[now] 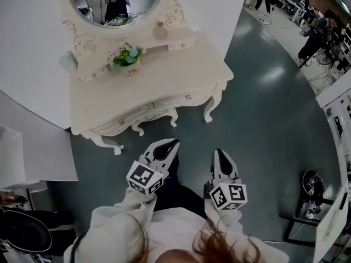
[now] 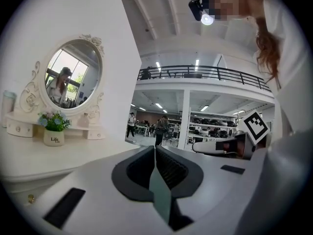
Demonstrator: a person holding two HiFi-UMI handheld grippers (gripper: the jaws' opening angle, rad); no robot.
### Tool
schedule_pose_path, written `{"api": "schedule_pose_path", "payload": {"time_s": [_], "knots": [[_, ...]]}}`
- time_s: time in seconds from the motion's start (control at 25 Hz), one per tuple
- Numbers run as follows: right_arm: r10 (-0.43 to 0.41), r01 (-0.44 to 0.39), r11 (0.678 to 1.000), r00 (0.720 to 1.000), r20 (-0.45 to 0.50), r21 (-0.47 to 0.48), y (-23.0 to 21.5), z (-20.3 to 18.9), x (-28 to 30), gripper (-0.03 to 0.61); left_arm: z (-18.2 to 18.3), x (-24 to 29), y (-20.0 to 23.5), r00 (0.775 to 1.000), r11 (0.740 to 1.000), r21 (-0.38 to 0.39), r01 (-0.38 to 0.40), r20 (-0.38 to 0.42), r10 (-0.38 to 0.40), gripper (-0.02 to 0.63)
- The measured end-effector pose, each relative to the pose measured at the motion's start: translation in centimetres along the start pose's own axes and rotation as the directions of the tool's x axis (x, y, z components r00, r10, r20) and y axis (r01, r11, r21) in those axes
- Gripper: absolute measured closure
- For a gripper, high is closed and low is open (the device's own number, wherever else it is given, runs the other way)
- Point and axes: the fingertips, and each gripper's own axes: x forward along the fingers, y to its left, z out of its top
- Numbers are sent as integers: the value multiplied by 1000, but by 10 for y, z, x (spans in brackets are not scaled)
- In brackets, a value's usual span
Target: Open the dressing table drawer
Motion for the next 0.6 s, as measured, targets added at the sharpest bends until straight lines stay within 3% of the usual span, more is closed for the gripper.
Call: {"api": "schedule_pose_path", "payload": {"time_s": [0.36,0.6], "knots": [[88,-86,996,992,91,-30,-2,39,69,538,30,49,50,999,999,37,10,43,-11,589],[96,-93,995,990,104,-39,-5,61,116,538,51,81,86,998,999,36,24,61,-26,589]]}}
